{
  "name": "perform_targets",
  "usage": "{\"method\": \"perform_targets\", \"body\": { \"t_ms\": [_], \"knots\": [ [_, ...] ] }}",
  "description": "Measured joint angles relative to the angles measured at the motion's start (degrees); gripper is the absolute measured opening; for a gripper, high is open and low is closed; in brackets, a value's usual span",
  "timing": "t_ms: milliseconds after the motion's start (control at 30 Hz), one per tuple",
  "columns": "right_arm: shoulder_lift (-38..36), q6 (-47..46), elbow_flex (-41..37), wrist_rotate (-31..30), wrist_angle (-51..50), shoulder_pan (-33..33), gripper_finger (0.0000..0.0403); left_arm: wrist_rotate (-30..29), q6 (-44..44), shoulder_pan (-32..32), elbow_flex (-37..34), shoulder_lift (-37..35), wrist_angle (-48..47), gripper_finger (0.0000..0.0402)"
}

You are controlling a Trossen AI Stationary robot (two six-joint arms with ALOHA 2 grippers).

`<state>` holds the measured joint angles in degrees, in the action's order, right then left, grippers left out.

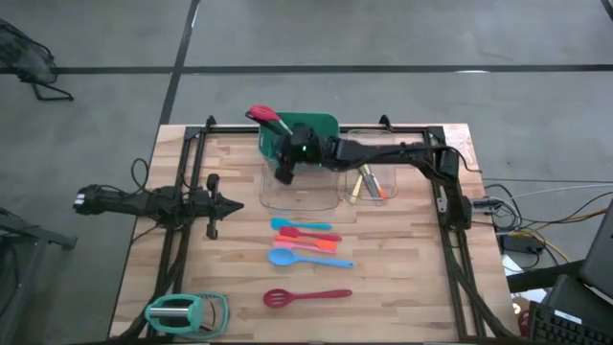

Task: Pick & Place Kitchen Items
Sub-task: Put the blue spoon into the green bin

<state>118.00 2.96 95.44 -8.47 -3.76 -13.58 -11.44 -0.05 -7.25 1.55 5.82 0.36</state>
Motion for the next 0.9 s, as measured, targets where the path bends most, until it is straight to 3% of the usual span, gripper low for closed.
{"method": "perform_targets", "body": {
  "t_ms": [333,567,900],
  "knots": [
    [-0.5,1.7,0.0,-0.2,-1.1,12.8,0.0160,0.0,0.0,0.0,0.0,0.0,0.0,0.0010],
    [-0.7,0.6,0.0,-0.4,-7.6,19.5,0.0184,0.0,0.0,0.0,0.0,0.0,0.0,0.0010],
    [1.1,-6.5,-0.1,-0.5,-12.8,25.7,0.0185,0.0,0.0,0.0,0.0,0.0,0.0,0.0010]
  ]
}}
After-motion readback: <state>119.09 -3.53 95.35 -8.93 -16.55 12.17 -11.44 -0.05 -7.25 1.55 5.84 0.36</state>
